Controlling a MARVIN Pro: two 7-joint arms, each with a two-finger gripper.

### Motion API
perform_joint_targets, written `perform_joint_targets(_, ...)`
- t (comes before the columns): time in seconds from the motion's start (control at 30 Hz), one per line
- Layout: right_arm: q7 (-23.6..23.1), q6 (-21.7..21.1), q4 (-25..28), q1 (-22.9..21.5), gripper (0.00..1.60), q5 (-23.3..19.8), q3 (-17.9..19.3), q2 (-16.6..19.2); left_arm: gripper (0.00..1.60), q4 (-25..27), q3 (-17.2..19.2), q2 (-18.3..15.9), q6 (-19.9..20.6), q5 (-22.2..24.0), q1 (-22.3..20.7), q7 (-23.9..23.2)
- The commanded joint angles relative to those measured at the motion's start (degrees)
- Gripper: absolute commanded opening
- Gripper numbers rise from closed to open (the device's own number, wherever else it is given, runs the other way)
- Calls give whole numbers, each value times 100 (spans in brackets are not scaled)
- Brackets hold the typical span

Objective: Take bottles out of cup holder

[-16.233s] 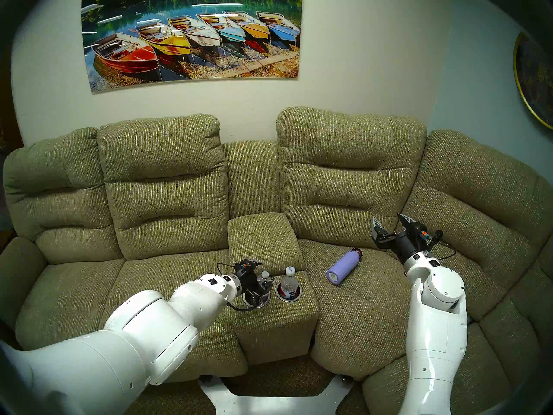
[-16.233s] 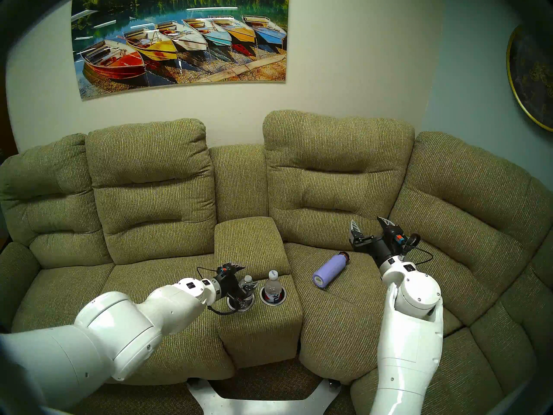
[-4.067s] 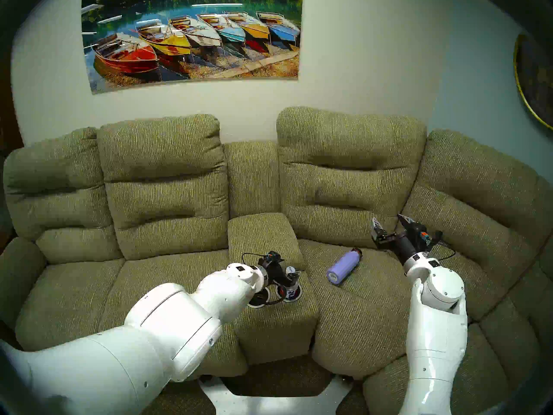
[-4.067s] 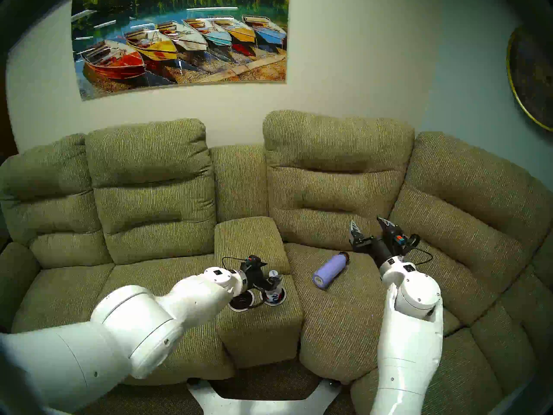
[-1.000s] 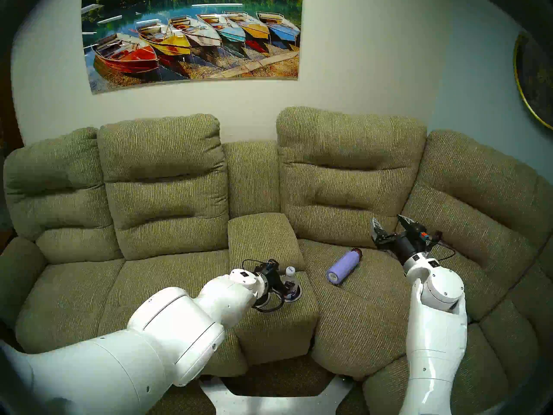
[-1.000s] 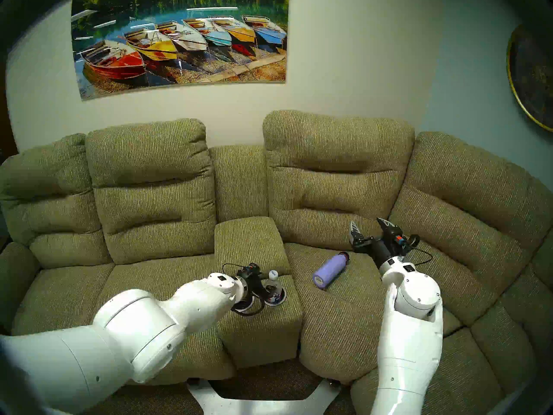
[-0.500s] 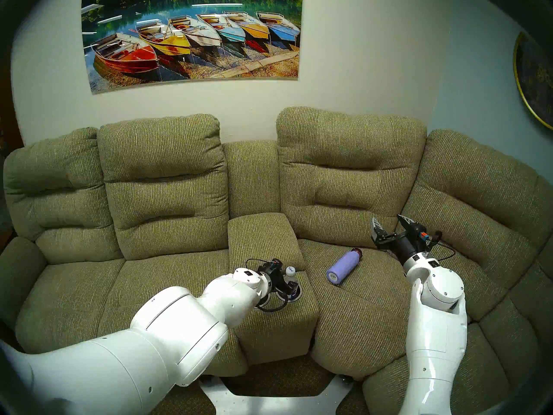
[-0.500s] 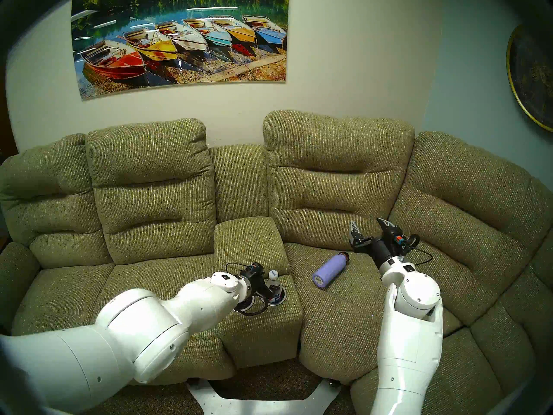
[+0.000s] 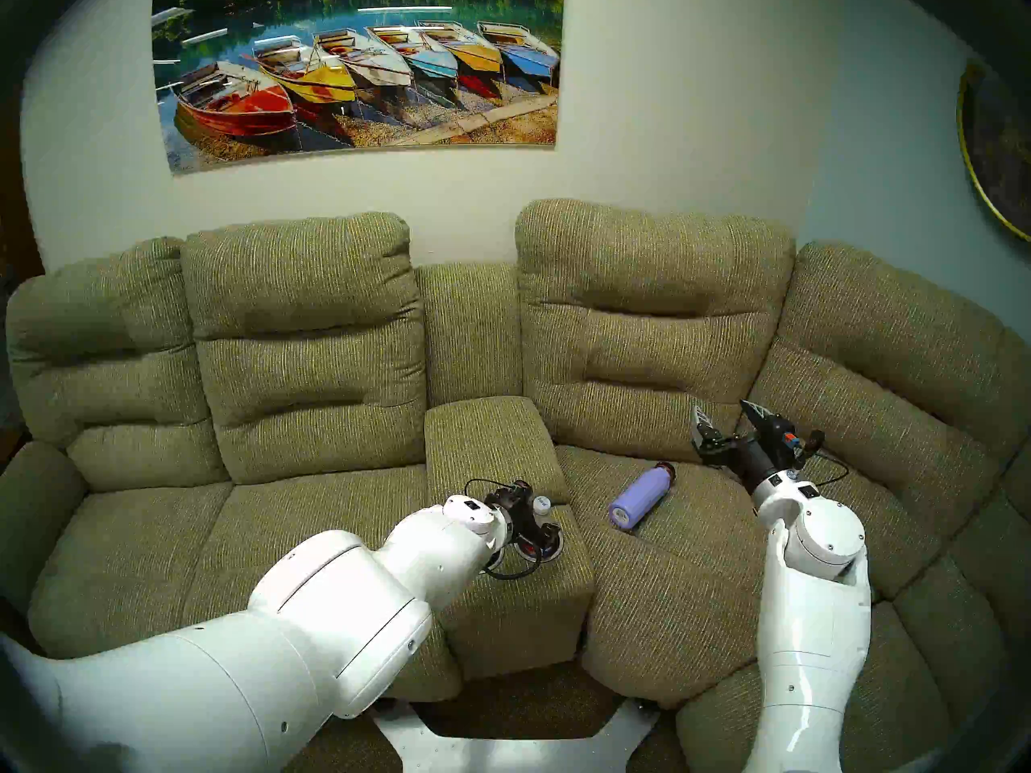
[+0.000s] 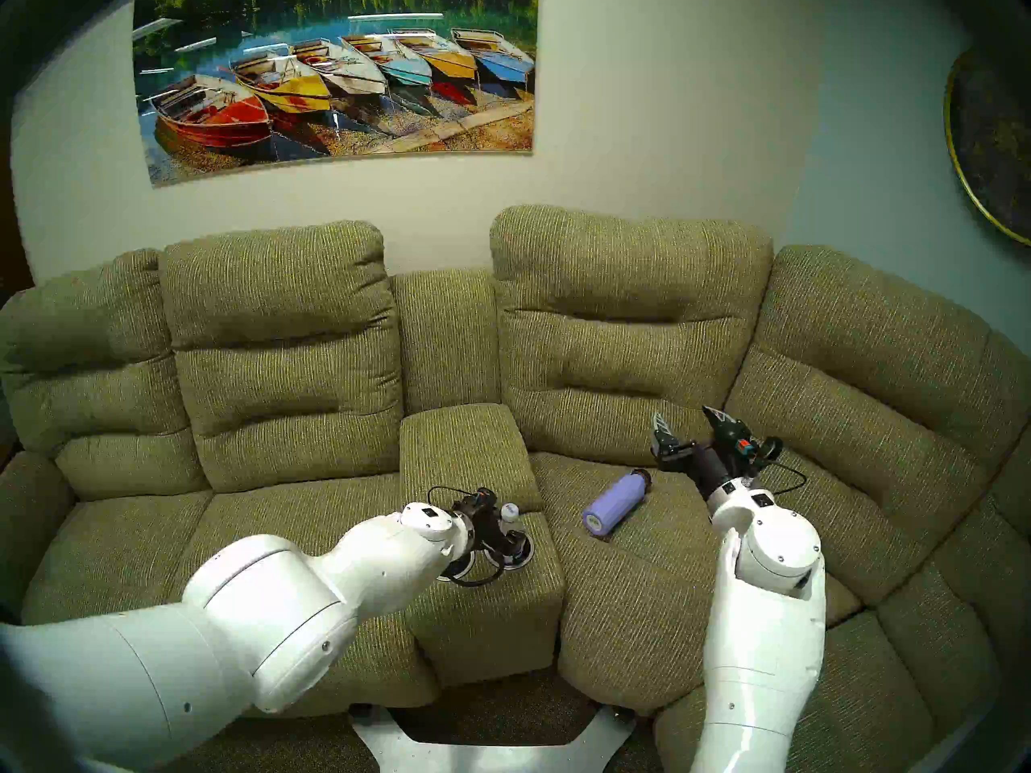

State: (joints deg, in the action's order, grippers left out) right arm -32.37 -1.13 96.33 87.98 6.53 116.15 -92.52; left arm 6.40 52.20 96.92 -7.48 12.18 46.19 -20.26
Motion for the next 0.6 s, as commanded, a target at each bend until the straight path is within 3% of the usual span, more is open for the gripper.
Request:
perform_joint_targets(0.0, -1, 28, 103, -66, 160, -15, -9, 13, 160, 109, -3, 78, 14, -7, -181, 12)
perform_joint_targets(0.53, -1, 28, 92, -70, 160, -15, -10, 16, 160, 115, -35, 122, 114, -53, -211, 127)
perform_joint_targets(0.57, -1, 28, 92, -70, 160, -15, -10, 16, 147, 114, -35, 126, 116, -53, -210, 131)
